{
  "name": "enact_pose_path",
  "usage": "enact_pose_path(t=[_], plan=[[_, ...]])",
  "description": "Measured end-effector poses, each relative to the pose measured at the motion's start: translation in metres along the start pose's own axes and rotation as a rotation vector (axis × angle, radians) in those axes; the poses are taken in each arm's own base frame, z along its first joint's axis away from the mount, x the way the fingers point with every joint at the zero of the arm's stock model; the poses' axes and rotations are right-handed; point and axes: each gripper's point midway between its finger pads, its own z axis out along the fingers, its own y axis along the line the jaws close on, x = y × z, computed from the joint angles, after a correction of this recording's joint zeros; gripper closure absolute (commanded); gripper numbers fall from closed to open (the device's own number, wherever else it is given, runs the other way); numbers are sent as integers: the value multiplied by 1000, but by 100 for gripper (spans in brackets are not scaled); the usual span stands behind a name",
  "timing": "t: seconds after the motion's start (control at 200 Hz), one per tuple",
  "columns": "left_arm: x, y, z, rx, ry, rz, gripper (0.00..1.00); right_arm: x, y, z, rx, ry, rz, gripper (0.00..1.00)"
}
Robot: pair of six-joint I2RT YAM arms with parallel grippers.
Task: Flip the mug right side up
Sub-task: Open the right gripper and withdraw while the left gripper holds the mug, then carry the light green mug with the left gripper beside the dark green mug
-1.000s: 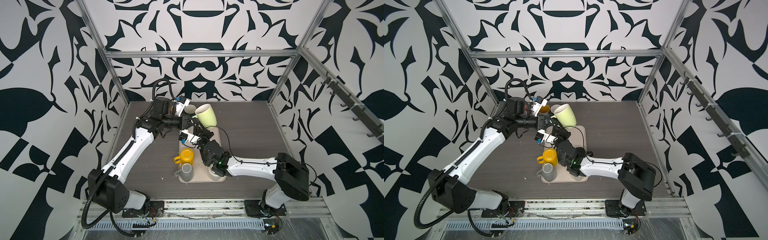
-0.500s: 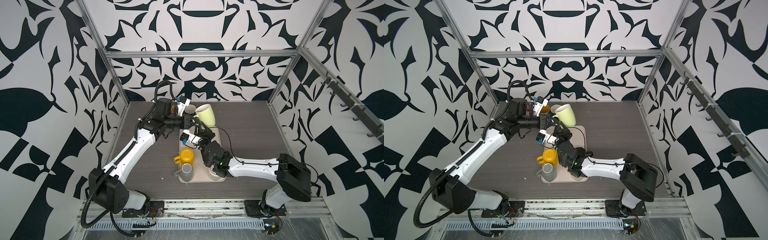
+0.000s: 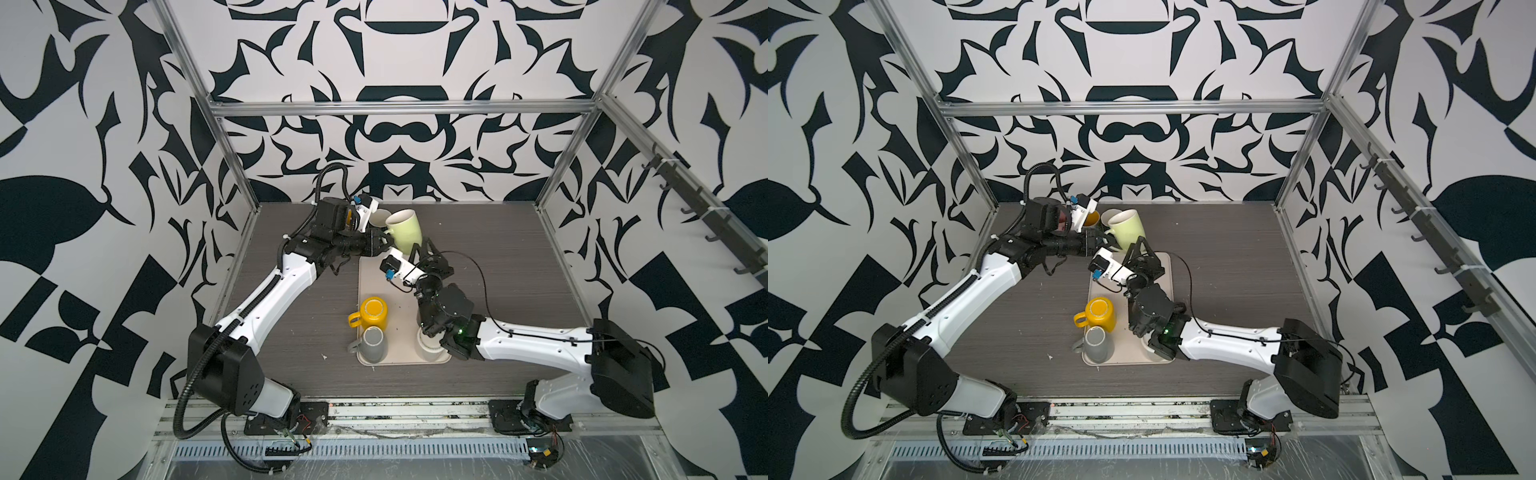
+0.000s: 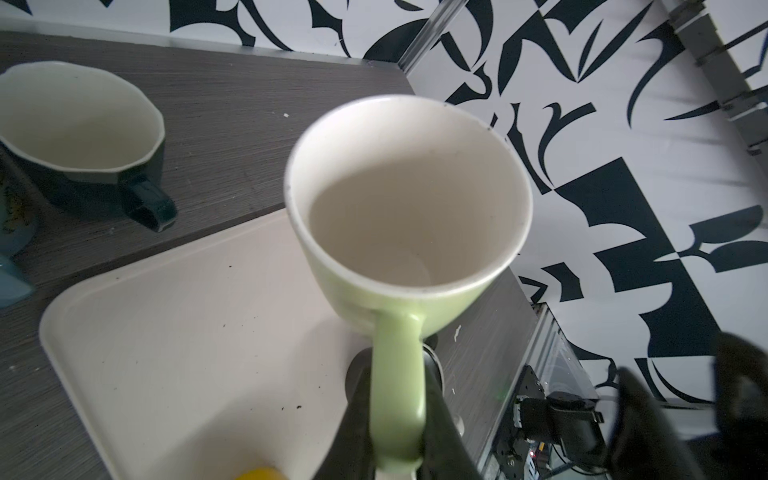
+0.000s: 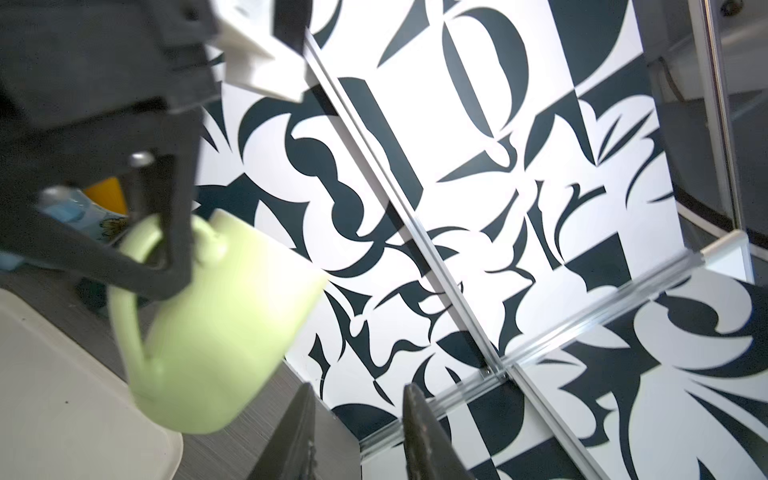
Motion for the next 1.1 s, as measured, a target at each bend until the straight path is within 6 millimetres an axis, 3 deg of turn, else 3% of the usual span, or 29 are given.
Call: enact_pose_path(t=[0.25,0.445,0.63,0.895,1.1], plan=[[-1,13,16,-29,14,3,100,25,-8,-10,-14,76,85,63],[-5,10,35,-58,-1,94,100,46,-26,-22,-93,135,327,63],[-2,15,70,-110,-8,173,100,68,-34,-19,-196,229,558,63],[9,46,125,-293,-18,289,100,116,-4,-15,-392,458,767,63],[2,72,150,-410,-92,319,100,125,23,-27,-500,535,860,64]])
